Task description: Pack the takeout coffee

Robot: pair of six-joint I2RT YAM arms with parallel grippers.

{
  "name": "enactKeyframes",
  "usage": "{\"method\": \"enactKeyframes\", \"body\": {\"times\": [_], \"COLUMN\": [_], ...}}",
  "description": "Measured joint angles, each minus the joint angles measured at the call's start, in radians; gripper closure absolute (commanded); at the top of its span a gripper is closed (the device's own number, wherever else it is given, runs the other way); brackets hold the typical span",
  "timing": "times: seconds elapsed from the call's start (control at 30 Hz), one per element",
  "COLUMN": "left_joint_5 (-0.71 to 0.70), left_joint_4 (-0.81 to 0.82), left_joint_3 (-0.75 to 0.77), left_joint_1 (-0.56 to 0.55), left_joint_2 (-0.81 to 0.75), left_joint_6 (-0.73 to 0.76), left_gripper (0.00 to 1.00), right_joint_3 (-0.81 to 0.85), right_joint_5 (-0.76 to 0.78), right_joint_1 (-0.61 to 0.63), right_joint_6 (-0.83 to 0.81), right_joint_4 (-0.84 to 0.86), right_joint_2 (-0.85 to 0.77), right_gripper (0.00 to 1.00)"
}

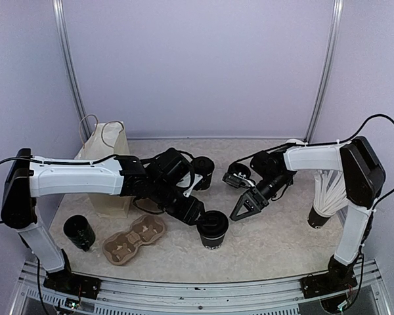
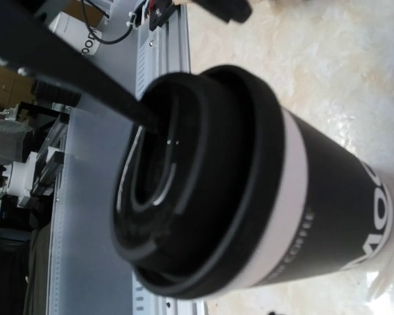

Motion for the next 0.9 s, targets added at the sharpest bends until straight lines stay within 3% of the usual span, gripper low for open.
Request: {"method": "enactKeyframes", "body": {"times": [0.9], "left_joint_5": [0.040], "left_joint_4": [0.035], "left_joint_3": [0.004], "left_joint_1": [-0.003], "left_joint_2": [0.032], "left_joint_6": [-0.002], "left_gripper": [0.53], "right_joint_3": [0.053], "right_joint_5": [-0.013], "right_joint_1": [0.046], "right_joint_6": [0.005], "right_joint_4": [-0.070], "right_joint_2": [0.097], "right_gripper": [0.55]}}
